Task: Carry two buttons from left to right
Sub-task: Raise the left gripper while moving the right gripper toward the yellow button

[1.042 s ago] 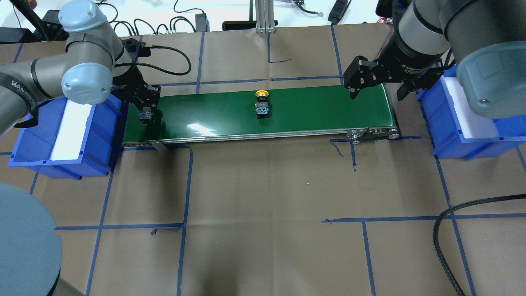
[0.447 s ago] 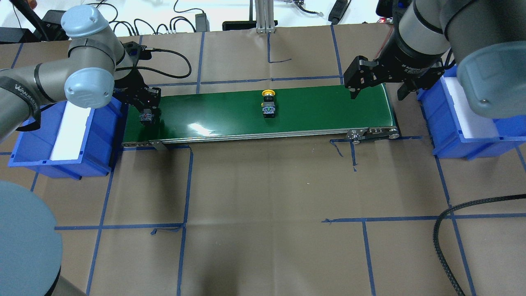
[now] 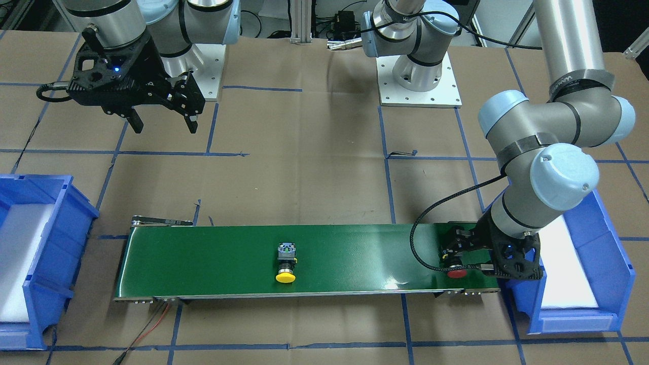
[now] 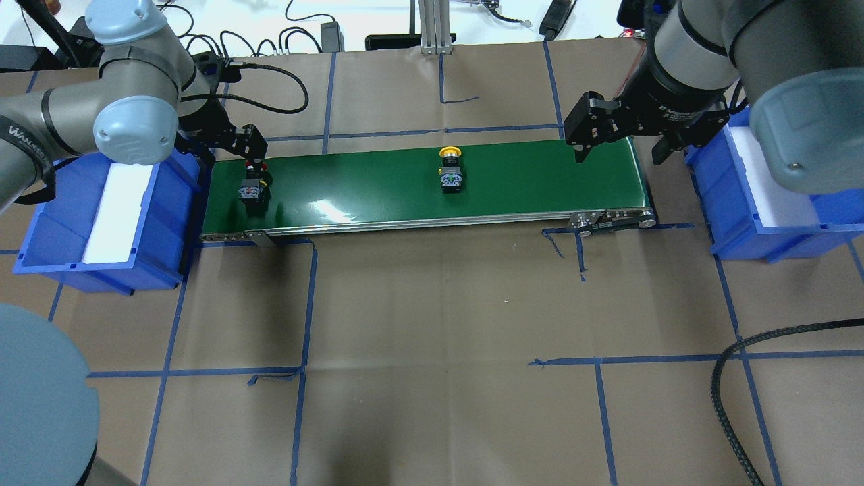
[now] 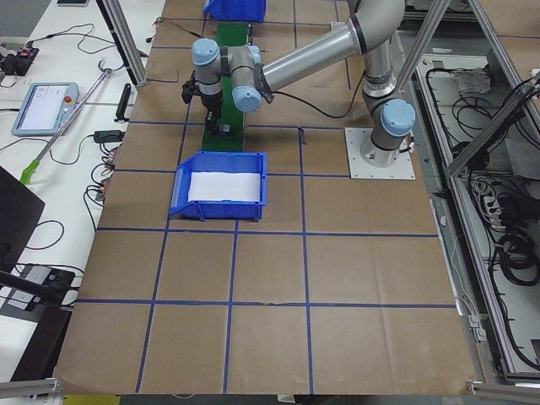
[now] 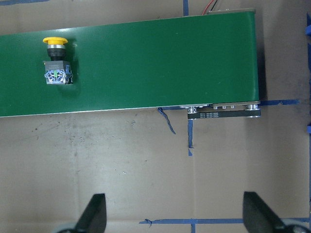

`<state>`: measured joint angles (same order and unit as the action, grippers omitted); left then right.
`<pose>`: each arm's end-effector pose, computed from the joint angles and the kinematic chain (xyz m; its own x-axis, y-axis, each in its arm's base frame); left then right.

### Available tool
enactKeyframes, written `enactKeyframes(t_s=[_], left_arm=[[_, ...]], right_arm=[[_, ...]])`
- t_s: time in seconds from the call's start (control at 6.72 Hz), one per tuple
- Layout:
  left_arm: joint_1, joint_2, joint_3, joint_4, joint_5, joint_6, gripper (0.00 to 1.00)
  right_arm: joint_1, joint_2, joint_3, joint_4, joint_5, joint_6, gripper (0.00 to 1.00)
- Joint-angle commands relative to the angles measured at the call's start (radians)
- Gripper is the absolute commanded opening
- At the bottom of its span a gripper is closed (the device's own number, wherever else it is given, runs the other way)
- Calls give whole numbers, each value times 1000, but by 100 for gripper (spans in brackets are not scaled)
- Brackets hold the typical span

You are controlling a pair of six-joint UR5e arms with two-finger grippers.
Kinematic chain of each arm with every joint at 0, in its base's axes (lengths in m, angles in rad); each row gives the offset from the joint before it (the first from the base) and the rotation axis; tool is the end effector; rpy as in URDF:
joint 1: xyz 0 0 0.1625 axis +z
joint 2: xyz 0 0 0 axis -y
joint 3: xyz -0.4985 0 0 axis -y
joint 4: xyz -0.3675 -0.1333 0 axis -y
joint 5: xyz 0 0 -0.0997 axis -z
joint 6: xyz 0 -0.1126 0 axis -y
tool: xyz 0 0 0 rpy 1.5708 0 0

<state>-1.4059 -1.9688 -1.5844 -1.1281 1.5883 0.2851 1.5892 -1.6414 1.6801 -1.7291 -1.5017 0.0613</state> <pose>-0.0256 -0.6461 0.3656 -0.9925 0.1193 -0.0255 0.1199 0.9925 -0.0249 0.1492 -0.4418 0.5459 -0.9965 0.0343 -0.0757 0.0429 0.9925 -0.1149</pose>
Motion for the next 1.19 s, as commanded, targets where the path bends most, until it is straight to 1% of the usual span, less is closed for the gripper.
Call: enactKeyframes(t_s=[0.0, 0.15, 0.3, 0.45, 0.6, 0.74, 1.04], left_arm=[[-7, 22, 157, -213, -1, -44, 100], [-16, 31, 226, -319, -7, -69, 100], [-57, 48, 274, -387, -5, -93, 100], [-106, 71, 287, -424, -1, -143, 100], [-146, 103, 261, -432, -1, -153, 100], [-151, 135, 215, -458, -1, -152, 100], [-140, 244, 65, -437, -5, -135, 100]], right_arm=[[0, 8, 1, -1, -2, 2, 100], [-1, 55, 6, -6, -2, 2, 100], [-2, 92, 4, -13, -5, 0, 100], [-2, 130, -6, -15, -5, 0, 100], [-2, 141, -4, -15, -3, 0, 100], [-3, 158, -3, -23, -2, 0, 100], [-3, 186, -8, -99, -2, 0, 100]])
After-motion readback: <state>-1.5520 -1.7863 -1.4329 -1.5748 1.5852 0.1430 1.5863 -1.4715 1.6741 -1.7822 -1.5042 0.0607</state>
